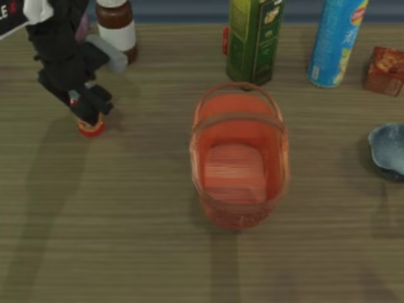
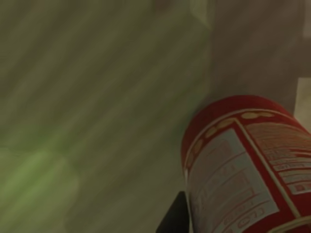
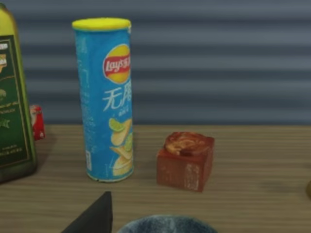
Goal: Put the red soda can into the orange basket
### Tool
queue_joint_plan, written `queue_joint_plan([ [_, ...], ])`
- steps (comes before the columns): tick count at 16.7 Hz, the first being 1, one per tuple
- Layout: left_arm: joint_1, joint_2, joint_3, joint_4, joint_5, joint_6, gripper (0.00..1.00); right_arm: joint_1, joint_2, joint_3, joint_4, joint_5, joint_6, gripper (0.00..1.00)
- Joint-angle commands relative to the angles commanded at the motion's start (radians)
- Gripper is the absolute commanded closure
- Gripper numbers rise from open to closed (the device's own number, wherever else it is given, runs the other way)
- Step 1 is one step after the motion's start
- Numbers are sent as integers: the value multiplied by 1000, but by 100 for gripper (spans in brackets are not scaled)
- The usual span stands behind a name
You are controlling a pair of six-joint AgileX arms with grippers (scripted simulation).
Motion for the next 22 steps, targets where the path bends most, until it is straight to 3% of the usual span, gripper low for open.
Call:
queue_joint_plan([
  [2, -10, -12, -32, 93, 69, -31, 100, 0, 0, 0, 0, 0, 0, 0],
  [5, -31, -37, -103, 305, 216, -101, 100, 0, 0, 0, 0, 0, 0, 0],
  [17, -131, -230, -543, 1489, 980, -499, 100, 0, 0, 0, 0, 0, 0, 0],
  [20, -148, -293, -621, 1686, 1121, -564, 100, 0, 0, 0, 0, 0, 0, 0],
  [22, -156, -324, -653, 1764, 1183, -589, 100, 0, 0, 0, 0, 0, 0, 0],
])
